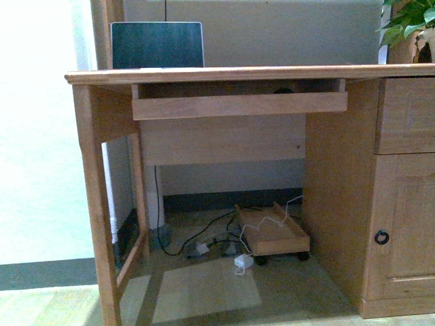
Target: Place mouse
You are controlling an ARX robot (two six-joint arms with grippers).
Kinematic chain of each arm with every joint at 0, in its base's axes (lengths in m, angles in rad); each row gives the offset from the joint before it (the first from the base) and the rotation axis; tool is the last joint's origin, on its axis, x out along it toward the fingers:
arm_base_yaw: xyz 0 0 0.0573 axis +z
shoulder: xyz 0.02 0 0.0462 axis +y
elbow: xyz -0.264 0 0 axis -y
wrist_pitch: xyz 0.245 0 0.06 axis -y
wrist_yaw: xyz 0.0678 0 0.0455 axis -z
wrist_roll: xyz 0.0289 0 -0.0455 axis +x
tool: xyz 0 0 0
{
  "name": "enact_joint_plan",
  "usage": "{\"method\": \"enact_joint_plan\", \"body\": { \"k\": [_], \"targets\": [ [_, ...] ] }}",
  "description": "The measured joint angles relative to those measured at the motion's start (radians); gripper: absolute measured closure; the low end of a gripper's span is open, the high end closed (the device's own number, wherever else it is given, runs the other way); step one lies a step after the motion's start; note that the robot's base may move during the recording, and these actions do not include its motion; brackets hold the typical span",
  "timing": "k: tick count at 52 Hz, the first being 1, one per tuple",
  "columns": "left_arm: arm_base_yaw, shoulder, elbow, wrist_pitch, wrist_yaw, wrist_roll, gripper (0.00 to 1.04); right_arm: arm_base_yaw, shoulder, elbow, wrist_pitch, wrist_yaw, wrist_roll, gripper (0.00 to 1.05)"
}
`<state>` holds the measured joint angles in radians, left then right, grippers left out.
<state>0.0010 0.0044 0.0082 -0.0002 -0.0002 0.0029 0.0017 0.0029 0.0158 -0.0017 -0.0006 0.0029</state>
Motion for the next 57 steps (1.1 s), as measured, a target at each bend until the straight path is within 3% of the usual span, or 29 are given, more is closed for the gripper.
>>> {"method": "enact_joint_plan", "body": {
  "k": [57],
  "targets": [
    [0.000,0.000,0.000,0.000,0.000,0.000,0.08,0.000,0.000,0.000,0.000,0.000,0.000,0.07]
  ]
}}
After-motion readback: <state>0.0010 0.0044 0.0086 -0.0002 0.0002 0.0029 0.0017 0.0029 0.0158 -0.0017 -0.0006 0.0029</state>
